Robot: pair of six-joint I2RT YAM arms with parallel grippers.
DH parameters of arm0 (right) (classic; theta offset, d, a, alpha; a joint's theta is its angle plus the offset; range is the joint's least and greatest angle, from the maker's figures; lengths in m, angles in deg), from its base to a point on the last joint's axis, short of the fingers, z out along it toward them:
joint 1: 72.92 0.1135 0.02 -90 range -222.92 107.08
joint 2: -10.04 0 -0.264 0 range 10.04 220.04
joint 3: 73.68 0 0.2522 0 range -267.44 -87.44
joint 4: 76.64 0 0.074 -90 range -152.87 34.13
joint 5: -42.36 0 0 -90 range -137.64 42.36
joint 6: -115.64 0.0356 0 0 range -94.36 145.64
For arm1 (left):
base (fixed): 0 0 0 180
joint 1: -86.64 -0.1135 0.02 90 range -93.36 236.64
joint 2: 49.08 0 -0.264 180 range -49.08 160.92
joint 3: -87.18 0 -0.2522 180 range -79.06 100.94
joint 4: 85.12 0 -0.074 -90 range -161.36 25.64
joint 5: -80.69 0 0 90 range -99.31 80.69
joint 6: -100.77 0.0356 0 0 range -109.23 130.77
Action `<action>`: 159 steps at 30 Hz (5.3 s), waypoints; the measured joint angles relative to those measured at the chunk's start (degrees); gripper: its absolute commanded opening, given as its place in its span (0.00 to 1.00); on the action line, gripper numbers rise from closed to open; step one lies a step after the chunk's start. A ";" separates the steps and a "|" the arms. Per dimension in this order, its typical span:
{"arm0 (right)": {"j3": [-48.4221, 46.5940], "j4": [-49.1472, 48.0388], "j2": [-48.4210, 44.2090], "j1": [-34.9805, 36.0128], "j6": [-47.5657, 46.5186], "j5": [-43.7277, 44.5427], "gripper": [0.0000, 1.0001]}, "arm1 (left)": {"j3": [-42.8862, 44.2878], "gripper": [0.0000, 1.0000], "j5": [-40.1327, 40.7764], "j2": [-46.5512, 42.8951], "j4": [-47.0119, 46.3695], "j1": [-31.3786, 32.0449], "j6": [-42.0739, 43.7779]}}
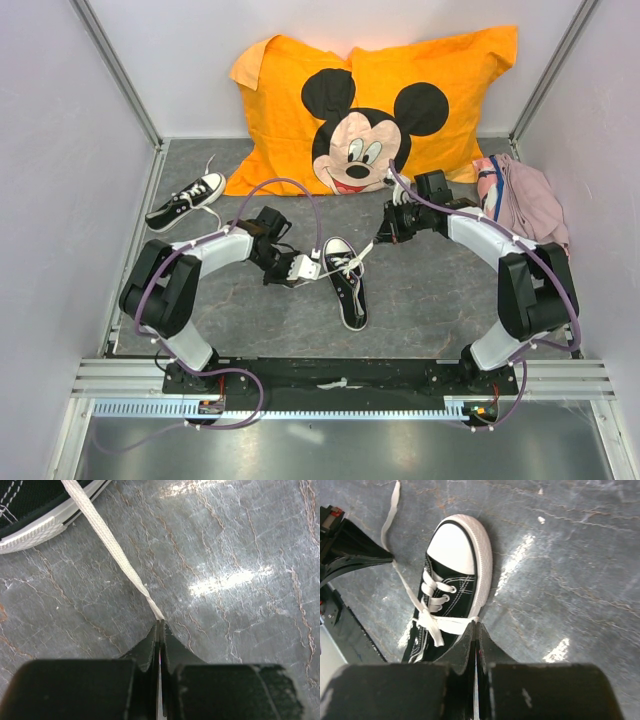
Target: Tie the shoes
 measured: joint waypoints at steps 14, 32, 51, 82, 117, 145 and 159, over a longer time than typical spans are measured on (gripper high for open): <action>1.81 -0.11 -2.95 -0.52 -1.33 4.48 0.00 | -2.49 0.02 -0.17 -2.16 0.22 -3.34 4.37; 7.74 -0.85 -9.75 -0.63 -4.46 13.86 0.00 | -9.25 0.02 0.26 -8.79 -0.15 -5.44 8.20; 7.17 -3.17 -9.35 2.32 -3.52 7.45 0.00 | -9.14 0.52 -1.14 -19.76 0.92 -7.30 6.29; -1.38 -15.69 2.58 19.91 1.40 2.97 0.31 | -15.04 0.02 -2.78 -32.33 9.86 0.79 14.45; 11.02 -0.76 -17.88 -6.67 -0.94 -25.62 0.73 | 21.92 0.02 -12.37 -1.57 -19.26 17.70 -45.07; 11.04 -1.73 -15.89 -6.60 -1.86 -29.42 0.59 | 16.44 0.02 -13.57 -3.82 -19.98 17.16 -40.96; 11.04 -5.79 -11.91 -6.71 12.41 -29.35 0.53 | 15.30 0.02 -12.81 -4.96 -20.26 17.18 -38.18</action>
